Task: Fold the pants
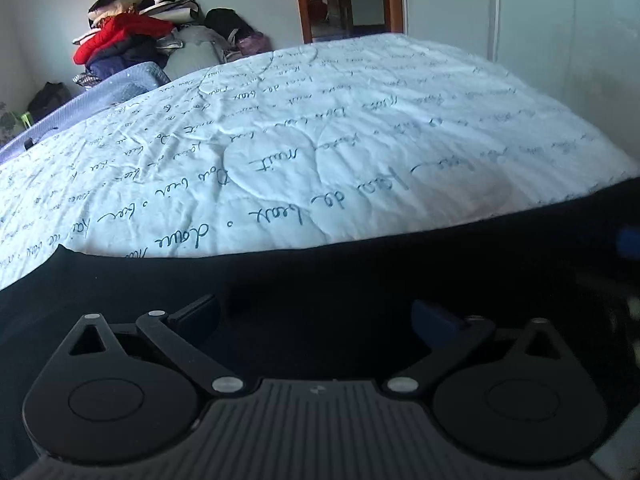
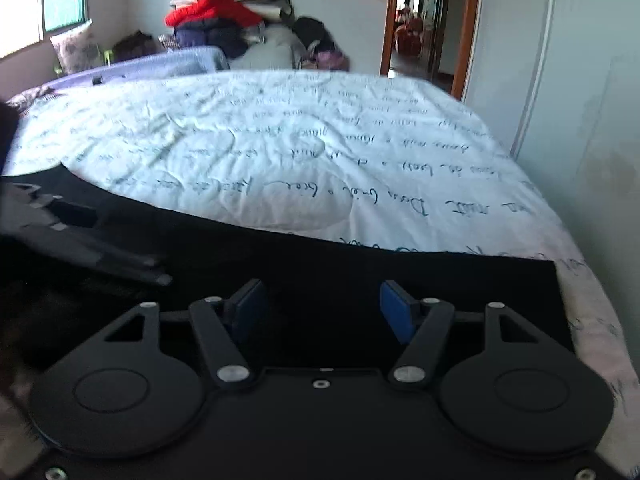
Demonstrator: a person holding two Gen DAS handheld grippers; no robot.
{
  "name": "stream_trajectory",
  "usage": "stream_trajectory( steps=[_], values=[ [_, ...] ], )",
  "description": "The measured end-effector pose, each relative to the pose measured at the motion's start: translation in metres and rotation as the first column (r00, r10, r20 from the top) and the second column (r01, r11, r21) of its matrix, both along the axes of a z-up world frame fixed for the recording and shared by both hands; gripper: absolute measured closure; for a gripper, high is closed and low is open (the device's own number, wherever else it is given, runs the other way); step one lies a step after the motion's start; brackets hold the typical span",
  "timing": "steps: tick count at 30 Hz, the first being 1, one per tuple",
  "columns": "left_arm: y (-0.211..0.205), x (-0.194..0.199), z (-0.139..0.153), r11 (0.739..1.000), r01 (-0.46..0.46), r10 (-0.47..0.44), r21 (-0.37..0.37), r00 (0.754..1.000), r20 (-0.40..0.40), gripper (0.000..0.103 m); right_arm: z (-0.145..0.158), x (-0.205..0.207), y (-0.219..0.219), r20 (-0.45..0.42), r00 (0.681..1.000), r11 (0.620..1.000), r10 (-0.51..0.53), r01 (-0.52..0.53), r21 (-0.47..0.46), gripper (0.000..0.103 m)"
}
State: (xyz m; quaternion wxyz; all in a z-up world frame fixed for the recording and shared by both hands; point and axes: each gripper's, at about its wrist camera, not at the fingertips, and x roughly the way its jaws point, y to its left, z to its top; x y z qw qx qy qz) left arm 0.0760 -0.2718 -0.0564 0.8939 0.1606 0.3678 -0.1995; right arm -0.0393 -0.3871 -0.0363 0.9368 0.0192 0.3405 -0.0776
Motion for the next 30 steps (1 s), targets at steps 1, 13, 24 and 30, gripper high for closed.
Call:
stream_trajectory(
  steps=[1,13,24,30],
  values=[
    [0.001,-0.003,0.002,1.0,0.004,-0.004,0.002,1.0,0.001,0.006,0.0,-0.009,0.002,-0.004,1.0,1.0,0.012,-0.012,0.011,0.037],
    [-0.029,0.002,0.001,0.998,0.034,-0.036,0.044,0.998,0.048,0.005,-0.004,-0.03,-0.028,0.056,0.991,0.987,-0.119,0.112,0.116,0.03],
    [-0.037,-0.024,-0.006,0.995,0.092,-0.094,0.038,0.993,0.071,0.001,-0.025,-0.154,-0.104,0.086,0.843,0.647,-0.532,0.339,0.683,0.029],
    [-0.033,-0.02,-0.004,0.996,0.086,-0.087,0.015,0.995,0.048,0.001,-0.049,-0.151,-0.109,0.067,0.785,0.499,-0.615,0.322,0.805,0.029]
  ],
)
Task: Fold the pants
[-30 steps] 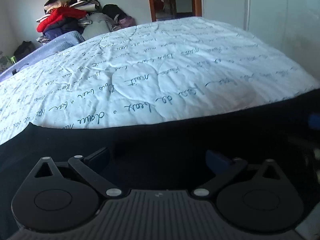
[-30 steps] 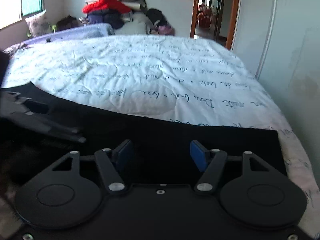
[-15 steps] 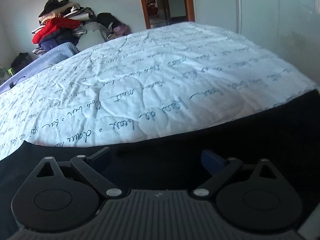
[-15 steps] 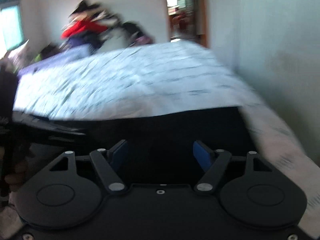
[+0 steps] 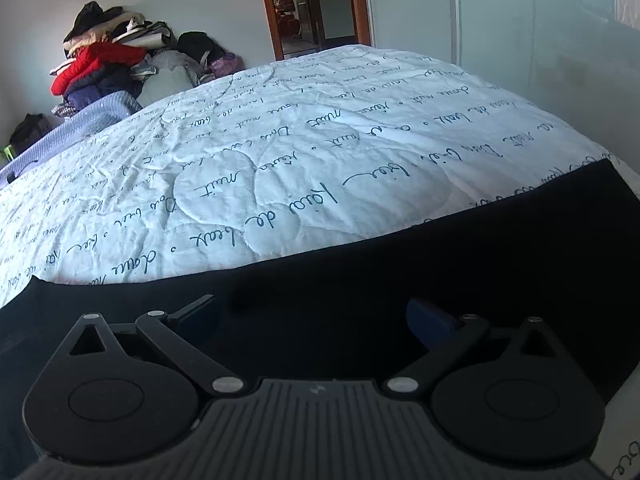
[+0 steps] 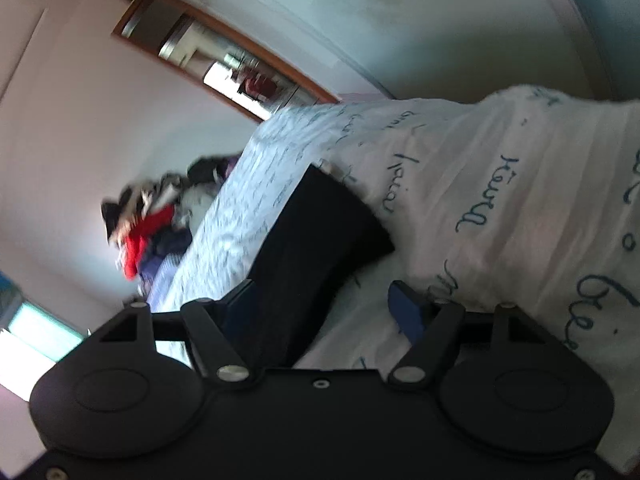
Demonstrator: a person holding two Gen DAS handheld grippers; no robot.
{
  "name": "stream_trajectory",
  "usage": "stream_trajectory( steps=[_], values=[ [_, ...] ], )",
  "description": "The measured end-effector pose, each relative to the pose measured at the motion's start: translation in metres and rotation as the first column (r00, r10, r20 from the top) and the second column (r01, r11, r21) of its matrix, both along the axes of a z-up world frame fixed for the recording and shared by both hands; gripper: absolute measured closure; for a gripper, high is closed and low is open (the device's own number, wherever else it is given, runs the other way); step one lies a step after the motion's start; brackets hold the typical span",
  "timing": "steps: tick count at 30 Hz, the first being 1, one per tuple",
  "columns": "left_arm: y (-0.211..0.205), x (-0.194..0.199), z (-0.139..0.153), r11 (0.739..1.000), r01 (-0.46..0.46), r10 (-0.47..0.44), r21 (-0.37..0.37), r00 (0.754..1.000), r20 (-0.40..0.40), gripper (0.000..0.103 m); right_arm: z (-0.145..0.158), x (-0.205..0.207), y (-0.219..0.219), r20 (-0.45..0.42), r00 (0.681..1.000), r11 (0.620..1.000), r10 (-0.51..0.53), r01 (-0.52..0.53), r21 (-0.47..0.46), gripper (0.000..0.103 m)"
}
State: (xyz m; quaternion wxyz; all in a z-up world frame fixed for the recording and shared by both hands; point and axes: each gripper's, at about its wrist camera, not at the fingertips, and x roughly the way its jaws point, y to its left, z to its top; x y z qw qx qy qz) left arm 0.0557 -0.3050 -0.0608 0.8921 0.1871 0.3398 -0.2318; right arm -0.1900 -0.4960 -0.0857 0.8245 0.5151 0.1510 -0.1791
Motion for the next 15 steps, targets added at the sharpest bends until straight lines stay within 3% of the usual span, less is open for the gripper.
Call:
stream_trajectory(
  steps=[5,6,10,12,13,15],
  values=[
    [0.001,-0.003,0.006,1.0,0.015,-0.015,0.007,1.0,0.01,0.002,-0.004,0.016,-0.006,0.055,0.997,0.998,-0.062,0.061,0.027,0.03],
    [0.001,-0.003,0.007,1.0,0.018,-0.018,0.006,1.0,0.011,0.002,-0.005,0.02,-0.006,0.059,0.995,0.997,-0.074,0.073,0.023,0.034],
    [0.001,-0.002,0.015,0.999,0.034,-0.034,-0.01,0.999,0.001,0.002,-0.007,0.026,-0.006,0.041,0.993,0.994,-0.109,0.108,0.024,0.077],
    [0.002,0.001,0.018,0.999,0.038,-0.038,-0.023,0.999,-0.012,0.002,-0.008,0.027,-0.004,0.042,0.993,0.994,-0.11,0.109,0.026,0.088],
    [0.003,0.003,0.02,0.999,0.04,-0.041,-0.031,0.999,-0.025,0.002,-0.005,0.028,-0.002,0.039,0.994,0.995,-0.102,0.102,0.002,0.088],
    [0.005,0.008,0.023,0.998,0.043,-0.047,-0.054,0.997,-0.068,0.002,0.008,0.03,0.007,0.005,0.998,0.99,-0.068,0.068,-0.127,0.09]
  ],
)
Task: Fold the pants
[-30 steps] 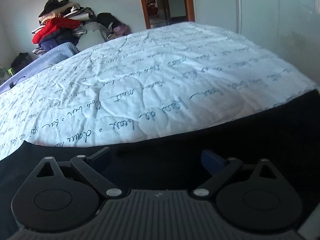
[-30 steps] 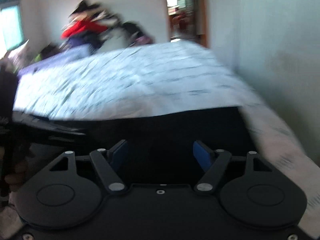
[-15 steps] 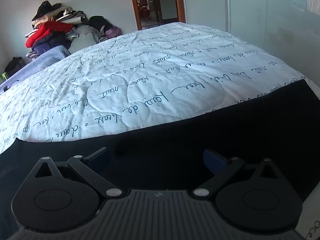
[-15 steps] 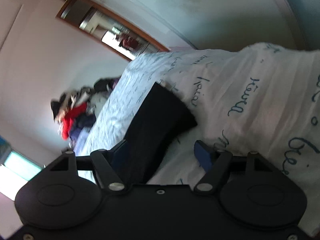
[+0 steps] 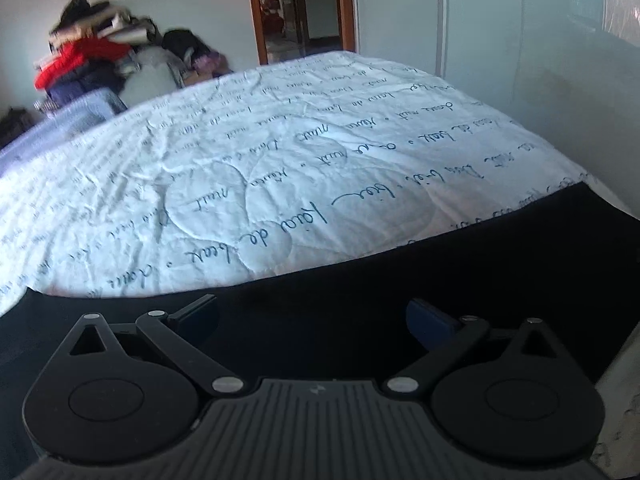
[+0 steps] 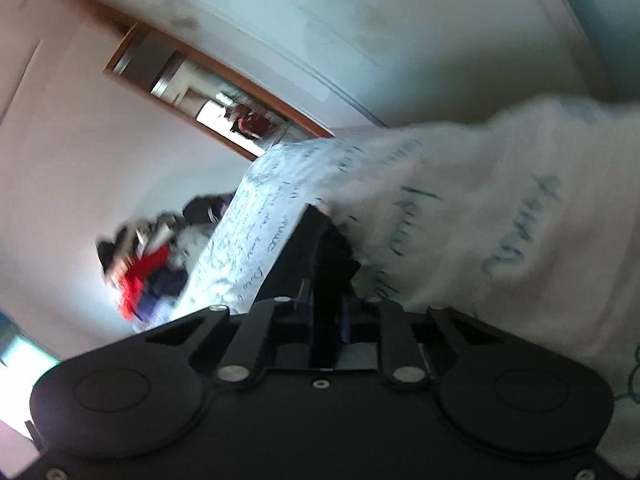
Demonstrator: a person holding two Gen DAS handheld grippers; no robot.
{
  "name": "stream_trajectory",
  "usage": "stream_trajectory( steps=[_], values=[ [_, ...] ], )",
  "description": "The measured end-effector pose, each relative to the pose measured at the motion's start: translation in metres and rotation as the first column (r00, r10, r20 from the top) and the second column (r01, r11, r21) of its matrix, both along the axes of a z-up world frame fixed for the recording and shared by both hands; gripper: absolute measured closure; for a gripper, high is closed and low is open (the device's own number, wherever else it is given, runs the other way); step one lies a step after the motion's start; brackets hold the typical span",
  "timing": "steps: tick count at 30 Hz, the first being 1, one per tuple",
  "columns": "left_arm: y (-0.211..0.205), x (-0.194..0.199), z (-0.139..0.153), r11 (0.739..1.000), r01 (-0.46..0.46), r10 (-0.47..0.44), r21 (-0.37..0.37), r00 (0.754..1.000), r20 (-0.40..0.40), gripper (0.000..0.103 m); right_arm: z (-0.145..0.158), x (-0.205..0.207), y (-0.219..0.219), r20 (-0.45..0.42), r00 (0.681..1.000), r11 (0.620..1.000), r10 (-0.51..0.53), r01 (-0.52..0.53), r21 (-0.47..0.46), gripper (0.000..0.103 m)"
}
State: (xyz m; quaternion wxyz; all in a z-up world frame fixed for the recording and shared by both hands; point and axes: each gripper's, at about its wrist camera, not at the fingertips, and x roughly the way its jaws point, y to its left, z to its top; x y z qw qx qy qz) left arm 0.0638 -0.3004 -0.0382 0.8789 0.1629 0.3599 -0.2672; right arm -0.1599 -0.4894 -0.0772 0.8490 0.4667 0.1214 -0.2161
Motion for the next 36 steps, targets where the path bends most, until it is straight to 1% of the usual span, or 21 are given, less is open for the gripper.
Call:
stream_trajectory(
  steps=[2,3,4,6,8,11,13,14,15,19,21,22,23,24,25,26,28,29,30,34,36],
  values=[
    [0.002,0.008,0.002,0.999,0.008,-0.01,-0.034,0.998,-0.066,0.003,0.022,0.009,0.02,-0.1,0.994,0.973,0.046,-0.068,-0.223,0.09],
    [0.004,0.012,0.002,0.999,0.008,-0.013,-0.052,0.995,-0.098,0.003,0.035,0.018,0.037,-0.163,0.985,0.929,0.063,-0.118,-0.351,0.09],
    [0.006,0.015,0.002,0.998,0.002,-0.011,-0.07,0.992,-0.125,0.003,0.046,0.028,0.057,-0.233,0.969,0.859,0.082,-0.187,-0.476,0.09],
    [0.009,0.02,0.001,0.995,-0.029,0.015,-0.091,0.989,-0.149,0.003,0.056,0.047,0.095,-0.36,0.926,0.696,0.114,-0.333,-0.636,0.09],
    [0.013,0.022,0.0,0.993,-0.063,0.049,-0.095,0.988,-0.144,0.004,0.054,0.064,0.128,-0.475,0.868,0.54,0.146,-0.472,-0.697,0.09],
    [0.019,0.026,0.0,0.991,-0.097,0.084,-0.09,0.987,-0.138,0.004,0.036,0.083,0.168,-0.62,0.771,0.317,0.146,-0.63,-0.709,0.09],
    [0.022,0.029,0.001,0.99,-0.106,0.092,-0.093,0.985,-0.144,0.004,0.023,0.09,0.184,-0.69,0.716,0.211,0.108,-0.694,-0.688,0.09],
    [0.023,0.03,0.002,0.989,-0.108,0.094,-0.096,0.985,-0.145,0.004,0.017,0.092,0.187,-0.706,0.703,0.184,0.087,-0.708,-0.682,0.09],
    [0.024,0.03,0.003,0.989,-0.11,0.095,-0.097,0.985,-0.144,0.004,0.013,0.093,0.19,-0.712,0.699,0.163,0.061,-0.711,-0.684,0.09],
    [0.024,0.031,0.003,0.988,-0.105,0.086,-0.111,0.983,-0.164,0.004,0.011,0.084,0.192,-0.696,0.718,0.121,-0.009,-0.69,-0.713,0.062],
    [0.023,0.032,0.002,0.986,-0.096,0.066,-0.138,0.977,-0.204,0.004,0.013,0.084,0.188,-0.687,0.727,0.129,-0.011,-0.68,-0.722,0.06],
    [0.022,0.033,0.002,0.983,-0.09,0.051,-0.157,0.971,-0.234,0.004,0.014,0.086,0.183,-0.684,0.73,0.145,0.003,-0.677,-0.722,0.063],
    [0.021,0.035,0.002,0.98,-0.079,0.026,-0.185,0.961,-0.274,0.004,0.016,0.085,0.18,-0.683,0.73,0.167,0.024,-0.677,-0.717,0.071],
    [0.02,0.036,0.002,0.974,-0.07,-0.002,-0.213,0.949,-0.317,0.004,0.016,0.089,0.179,-0.685,0.727,0.184,0.052,-0.681,-0.709,0.094],
    [0.019,0.039,0.001,0.967,-0.066,-0.031,-0.245,0.928,-0.371,0.004,0.017,0.088,0.179,-0.686,0.725,0.186,0.062,-0.683,-0.706,0.096],
    [0.019,0.042,-0.002,0.956,-0.067,-0.067,-0.286,0.899,-0.433,0.004,0.017,0.086,0.183,-0.682,0.73,0.17,0.053,-0.679,-0.714,0.096],
    [0.019,0.05,-0.009,0.925,-0.102,-0.129,-0.366,0.821,-0.556,0.003,0.017,0.082,0.194,-0.664,0.746,0.111,0.04,-0.664,-0.739,0.096],
    [0.018,0.053,-0.012,0.912,-0.125,-0.149,-0.391,0.787,-0.599,0.002,0.02,0.078,0.197,-0.654,0.755,0.099,0.047,-0.655,-0.749,0.096],
    [0.017,0.055,-0.015,0.901,-0.145,-0.164,-0.408,0.758,-0.631,0.003,0.023,0.076,0.198,-0.643,0.763,0.104,0.065,-0.646,-0.756,0.096],
    [0.007,0.06,-0.018,0.881,-0.182,-0.189,-0.437,0.71,-0.678,0.003,0.037,0.065,0.2,-0.598,0.789,0.137,0.14,-0.613,-0.778,0.096],
    [0.003,0.06,-0.021,0.871,-0.208,-0.2,-0.445,0.678,-0.708,0.006,0.042,0.065,0.198,-0.576,0.799,0.166,0.171,-0.6,-0.782,0.096]
  ],
)
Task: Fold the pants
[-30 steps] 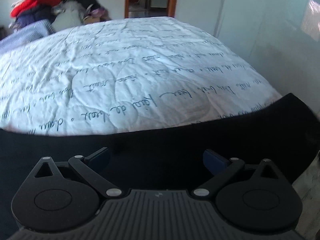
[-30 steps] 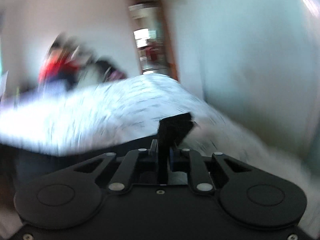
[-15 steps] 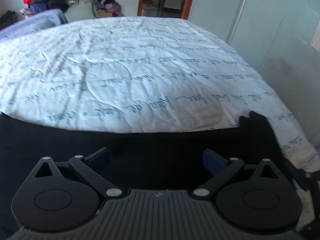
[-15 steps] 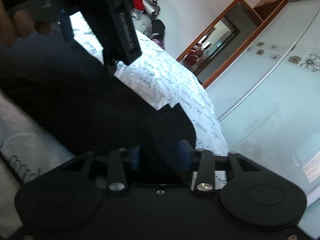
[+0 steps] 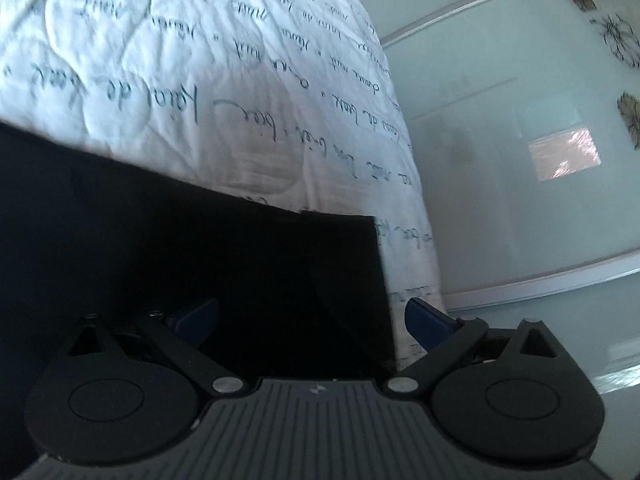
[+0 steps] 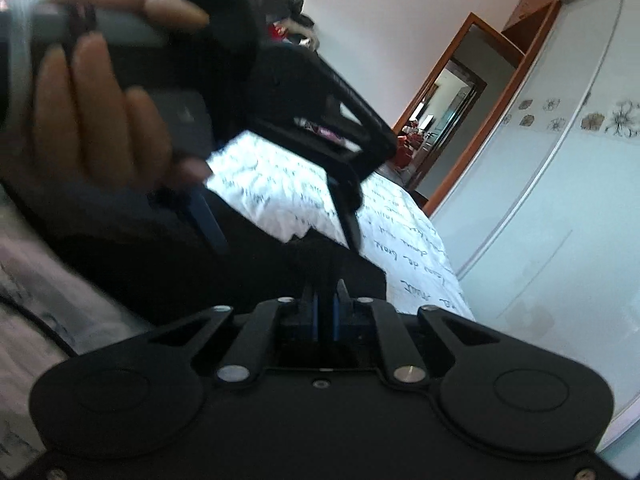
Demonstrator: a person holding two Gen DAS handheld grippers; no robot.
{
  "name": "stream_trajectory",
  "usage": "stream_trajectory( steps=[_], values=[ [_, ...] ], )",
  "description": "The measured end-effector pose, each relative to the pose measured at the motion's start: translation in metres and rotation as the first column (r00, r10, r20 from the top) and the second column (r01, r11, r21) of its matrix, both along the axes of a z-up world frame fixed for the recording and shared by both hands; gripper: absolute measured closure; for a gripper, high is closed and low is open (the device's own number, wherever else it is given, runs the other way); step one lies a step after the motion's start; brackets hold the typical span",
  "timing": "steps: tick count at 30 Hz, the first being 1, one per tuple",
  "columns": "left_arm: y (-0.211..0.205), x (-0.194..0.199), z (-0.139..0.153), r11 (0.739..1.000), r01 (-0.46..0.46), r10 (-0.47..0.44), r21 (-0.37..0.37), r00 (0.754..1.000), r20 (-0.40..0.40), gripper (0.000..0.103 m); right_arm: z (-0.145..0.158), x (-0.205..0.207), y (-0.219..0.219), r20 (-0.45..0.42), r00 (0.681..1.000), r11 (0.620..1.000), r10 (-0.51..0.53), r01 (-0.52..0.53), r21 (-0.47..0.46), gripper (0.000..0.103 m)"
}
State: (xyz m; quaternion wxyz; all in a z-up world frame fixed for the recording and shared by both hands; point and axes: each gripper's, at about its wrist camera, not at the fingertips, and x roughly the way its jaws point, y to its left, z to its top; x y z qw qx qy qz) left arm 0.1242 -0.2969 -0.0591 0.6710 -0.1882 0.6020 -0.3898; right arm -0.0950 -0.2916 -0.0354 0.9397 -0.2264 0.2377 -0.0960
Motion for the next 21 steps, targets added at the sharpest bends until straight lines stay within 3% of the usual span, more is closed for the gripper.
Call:
stream_trajectory(
  steps=[3,6,8,11,14,17,21],
  values=[
    [-0.001,0.002,-0.004,0.999,-0.042,0.041,-0.019,0.997,-0.061,0.01,0.004,0.002,-0.001,0.009,1.0,0.999,0.007,-0.007,0.042,0.096],
    [0.001,0.007,-0.006,0.997,-0.07,0.068,-0.018,0.995,-0.078,0.035,0.004,0.006,-0.001,0.01,1.0,0.998,0.022,-0.022,0.057,0.096],
    [0.003,0.008,-0.007,0.996,-0.082,0.08,-0.019,0.993,-0.088,0.062,0.004,0.007,0.002,0.003,0.999,0.998,0.032,-0.032,0.052,0.096],
    [0.013,0.009,-0.011,0.992,-0.119,0.114,-0.032,0.986,-0.122,0.091,0.001,0.008,0.007,-0.013,0.999,0.998,0.05,-0.05,0.046,0.096],
    [0.028,0.008,-0.005,0.989,-0.145,0.143,-0.029,0.987,-0.068,0.098,0.0,0.012,0.014,-0.032,0.997,0.998,0.065,-0.064,0.028,0.096],
    [0.047,0.001,0.016,0.988,-0.155,0.154,0.009,0.985,0.076,0.098,0.005,0.013,0.027,-0.04,0.993,0.994,0.107,-0.105,0.04,0.096],
    [0.082,-0.005,0.042,0.983,-0.167,0.147,0.07,0.96,0.237,0.098,0.013,0.018,0.056,-0.029,0.98,0.979,0.199,-0.198,0.037,0.096]
  ],
)
